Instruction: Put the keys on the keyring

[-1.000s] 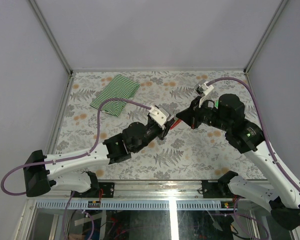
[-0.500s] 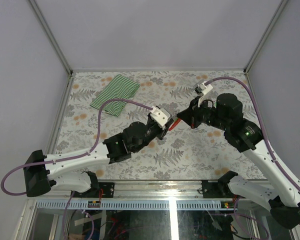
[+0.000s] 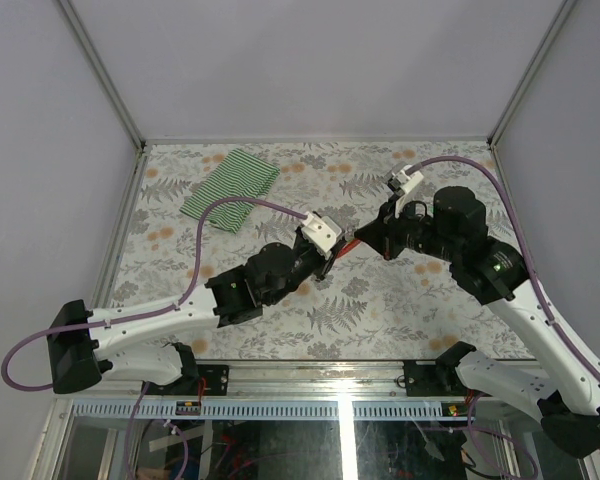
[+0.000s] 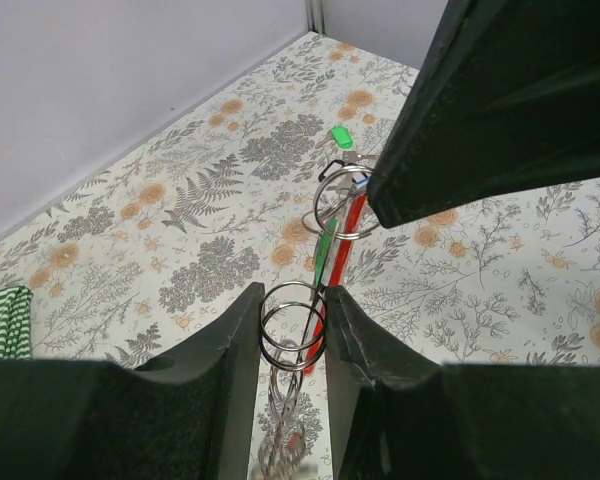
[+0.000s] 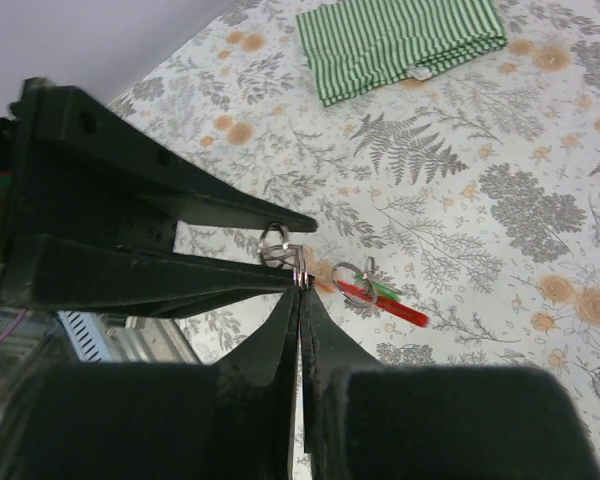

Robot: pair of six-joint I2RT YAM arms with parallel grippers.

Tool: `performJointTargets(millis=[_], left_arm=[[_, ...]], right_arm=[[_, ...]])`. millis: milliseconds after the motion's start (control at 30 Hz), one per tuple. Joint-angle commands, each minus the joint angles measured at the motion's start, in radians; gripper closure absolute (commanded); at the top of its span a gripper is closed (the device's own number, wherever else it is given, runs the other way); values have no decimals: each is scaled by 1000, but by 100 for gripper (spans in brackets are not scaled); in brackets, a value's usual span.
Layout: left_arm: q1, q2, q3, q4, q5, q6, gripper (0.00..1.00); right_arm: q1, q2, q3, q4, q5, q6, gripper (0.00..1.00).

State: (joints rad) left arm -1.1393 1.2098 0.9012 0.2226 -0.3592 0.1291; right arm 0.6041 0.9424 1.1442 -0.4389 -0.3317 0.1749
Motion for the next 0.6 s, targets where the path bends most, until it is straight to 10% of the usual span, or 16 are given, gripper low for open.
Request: performJointTargets(millis=[0, 567], left_arm=[[-6, -3, 42, 11, -11, 16, 100], [-7, -100, 1, 7, 316, -11, 66]], right_arm=[[2, -2, 85, -23, -107, -56, 100], [1, -5, 143, -131, -146, -196, 100]])
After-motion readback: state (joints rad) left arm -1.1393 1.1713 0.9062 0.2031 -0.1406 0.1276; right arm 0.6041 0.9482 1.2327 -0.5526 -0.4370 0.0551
